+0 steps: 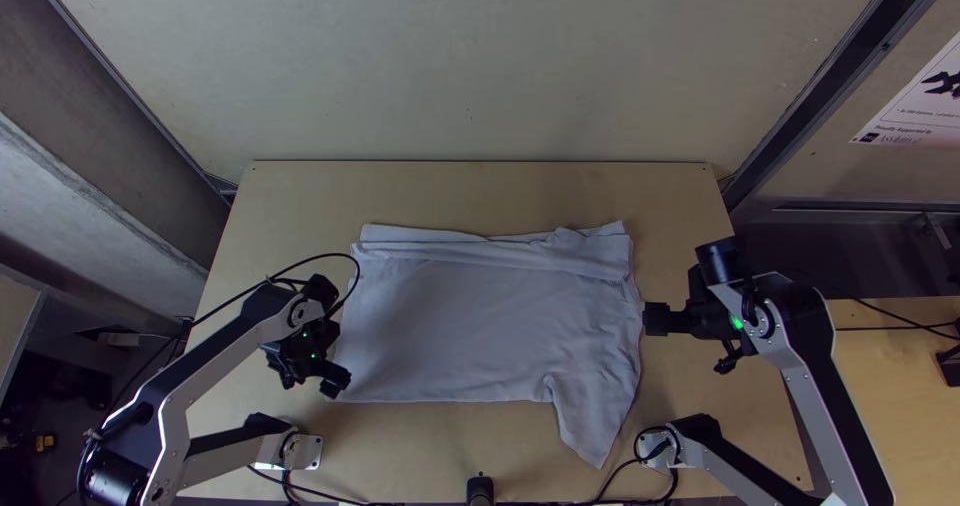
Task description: Fold the t-shirt
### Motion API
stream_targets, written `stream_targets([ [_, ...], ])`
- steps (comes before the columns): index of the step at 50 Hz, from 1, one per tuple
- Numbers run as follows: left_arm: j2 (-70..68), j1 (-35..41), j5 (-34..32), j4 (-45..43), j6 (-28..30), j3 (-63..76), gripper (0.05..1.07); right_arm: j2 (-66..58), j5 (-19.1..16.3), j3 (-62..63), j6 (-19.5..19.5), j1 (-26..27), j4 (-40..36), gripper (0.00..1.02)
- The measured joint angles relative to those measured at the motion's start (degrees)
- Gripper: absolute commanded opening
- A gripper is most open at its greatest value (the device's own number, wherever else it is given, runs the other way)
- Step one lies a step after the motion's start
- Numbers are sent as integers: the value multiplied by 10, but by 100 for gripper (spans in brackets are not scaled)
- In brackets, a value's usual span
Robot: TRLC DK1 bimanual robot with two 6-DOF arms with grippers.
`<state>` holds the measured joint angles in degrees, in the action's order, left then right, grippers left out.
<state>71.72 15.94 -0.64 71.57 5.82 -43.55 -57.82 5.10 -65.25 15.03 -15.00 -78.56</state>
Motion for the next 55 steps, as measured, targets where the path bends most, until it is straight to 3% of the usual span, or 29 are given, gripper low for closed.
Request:
stream_targets([
  [5, 26, 16, 0, -8, -9, 1, 101, -8, 0, 9, 0, 0, 0, 98],
  [10, 58, 32, 0, -15, -15, 1, 83, -16, 0, 19, 0, -1, 2, 98],
  [16, 91, 51, 10, -27, -28, 2, 69, -19, -1, 36, 2, -12, 13, 98],
  [25, 97, 57, 15, -30, -33, 2, 9, -19, -9, 80, 11, -31, 15, 98],
  [37, 84, 59, 0, -42, -26, 2, 8, -19, -50, 148, 40, -57, -10, 98],
  [47, 66, 58, 0, -58, -23, 0, 8, -19, -63, 207, 71, -73, -37, 98],
  [55, 66, 58, 0, -58, -23, 0, 8, -52, -113, 219, 86, -79, -36, 98],
])
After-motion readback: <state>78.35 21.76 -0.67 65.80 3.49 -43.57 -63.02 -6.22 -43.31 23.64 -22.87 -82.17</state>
